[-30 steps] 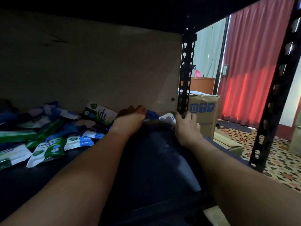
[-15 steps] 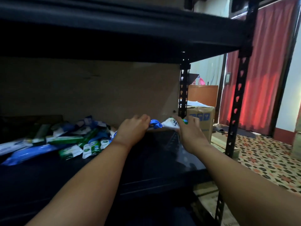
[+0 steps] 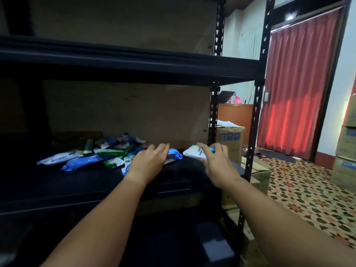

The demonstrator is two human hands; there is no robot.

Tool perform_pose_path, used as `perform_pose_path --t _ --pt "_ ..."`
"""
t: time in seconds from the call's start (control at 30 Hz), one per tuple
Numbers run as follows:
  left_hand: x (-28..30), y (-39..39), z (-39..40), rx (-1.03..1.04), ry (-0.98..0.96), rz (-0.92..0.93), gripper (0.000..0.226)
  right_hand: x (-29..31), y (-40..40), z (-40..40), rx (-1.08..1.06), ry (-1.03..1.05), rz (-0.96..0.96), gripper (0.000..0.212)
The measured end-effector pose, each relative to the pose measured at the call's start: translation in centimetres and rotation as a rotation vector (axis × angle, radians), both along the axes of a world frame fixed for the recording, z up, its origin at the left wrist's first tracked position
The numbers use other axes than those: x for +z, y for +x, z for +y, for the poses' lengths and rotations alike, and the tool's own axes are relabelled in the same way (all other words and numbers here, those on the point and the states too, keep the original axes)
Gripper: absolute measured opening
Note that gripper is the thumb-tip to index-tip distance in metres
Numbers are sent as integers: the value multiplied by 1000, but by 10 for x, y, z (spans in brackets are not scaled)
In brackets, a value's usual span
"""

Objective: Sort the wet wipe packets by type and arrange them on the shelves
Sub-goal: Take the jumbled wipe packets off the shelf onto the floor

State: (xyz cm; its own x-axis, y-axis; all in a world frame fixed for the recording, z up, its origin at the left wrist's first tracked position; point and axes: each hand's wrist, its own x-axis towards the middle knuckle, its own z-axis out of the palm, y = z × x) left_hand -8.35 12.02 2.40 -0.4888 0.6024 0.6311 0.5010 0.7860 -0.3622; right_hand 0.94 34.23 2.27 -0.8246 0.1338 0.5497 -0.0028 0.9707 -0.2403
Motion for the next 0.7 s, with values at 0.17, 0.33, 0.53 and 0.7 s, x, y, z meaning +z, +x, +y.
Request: perform_pose_path --t 0.17,0.33,0.53,0.7 --pt "-18 44 -27 -2 -5 32 69 -22 34 -31 45 -47 -25 52" --pt "-57 78 -53 -18 -1 -3 71 -66 63 -54 48 -34 -24 50" --pt "-143 113 -70 -33 73 -71 67 -136 85 -81 -33 34 -125 50" --pt "-226 146 -82 30 -8 -261 64 -211 98 -101 7 36 -309 51"
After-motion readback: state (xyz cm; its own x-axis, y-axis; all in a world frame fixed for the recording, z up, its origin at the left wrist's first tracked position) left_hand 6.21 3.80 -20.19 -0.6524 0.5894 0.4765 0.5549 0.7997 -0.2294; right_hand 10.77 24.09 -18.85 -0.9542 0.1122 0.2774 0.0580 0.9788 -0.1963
